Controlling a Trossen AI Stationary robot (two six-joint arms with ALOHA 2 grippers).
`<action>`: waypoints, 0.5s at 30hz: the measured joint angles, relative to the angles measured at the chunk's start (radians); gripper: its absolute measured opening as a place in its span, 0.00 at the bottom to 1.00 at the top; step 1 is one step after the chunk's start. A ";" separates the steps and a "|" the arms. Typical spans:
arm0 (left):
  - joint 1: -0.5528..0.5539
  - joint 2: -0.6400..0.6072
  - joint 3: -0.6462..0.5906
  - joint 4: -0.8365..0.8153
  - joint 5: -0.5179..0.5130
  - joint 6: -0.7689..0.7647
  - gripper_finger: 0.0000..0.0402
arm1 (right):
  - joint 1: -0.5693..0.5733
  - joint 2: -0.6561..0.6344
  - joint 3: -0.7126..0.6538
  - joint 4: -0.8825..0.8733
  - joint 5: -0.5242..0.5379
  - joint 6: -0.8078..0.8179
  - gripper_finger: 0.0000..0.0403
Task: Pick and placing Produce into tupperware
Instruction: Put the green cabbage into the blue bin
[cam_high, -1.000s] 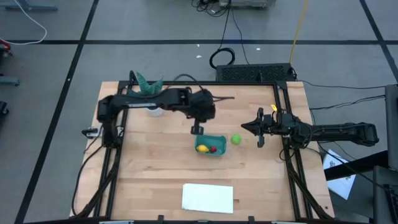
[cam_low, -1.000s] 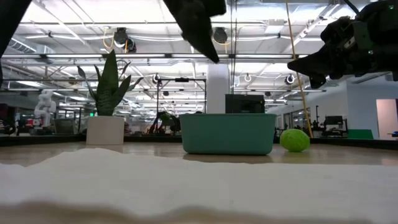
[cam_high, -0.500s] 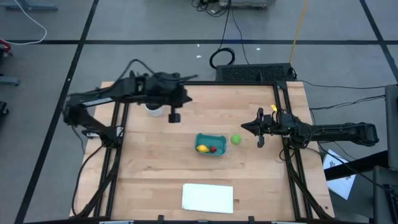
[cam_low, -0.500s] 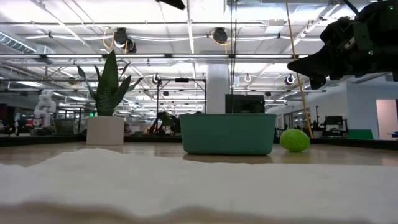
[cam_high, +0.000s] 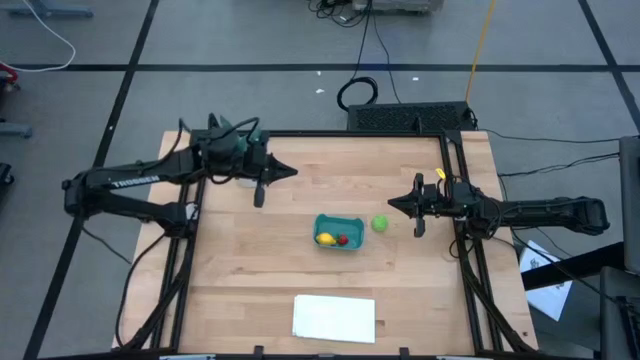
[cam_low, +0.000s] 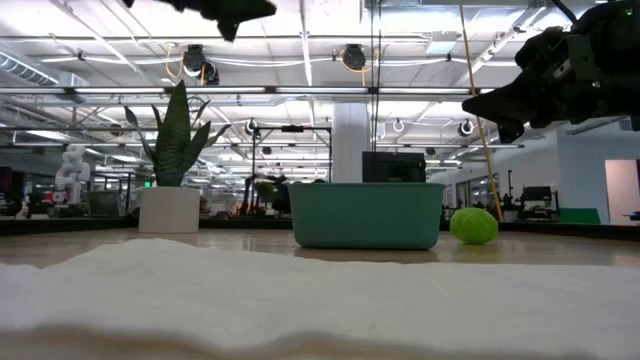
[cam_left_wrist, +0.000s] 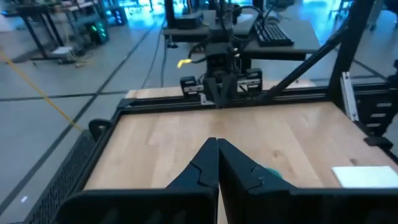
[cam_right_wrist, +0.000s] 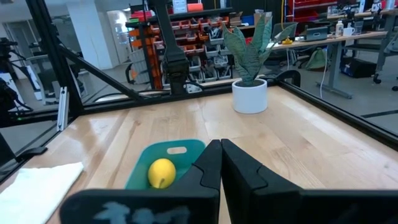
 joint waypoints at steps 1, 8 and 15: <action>0.000 -0.020 -0.038 0.024 -0.012 0.000 0.00 | 0.000 0.000 0.000 0.000 0.000 0.001 0.00; 0.000 -0.152 -0.279 0.206 -0.052 0.000 0.00 | 0.000 0.000 0.000 -0.001 0.000 0.008 0.00; 0.023 -0.250 -0.417 0.289 -0.027 -0.038 0.00 | 0.000 0.000 0.000 0.000 0.000 0.008 0.00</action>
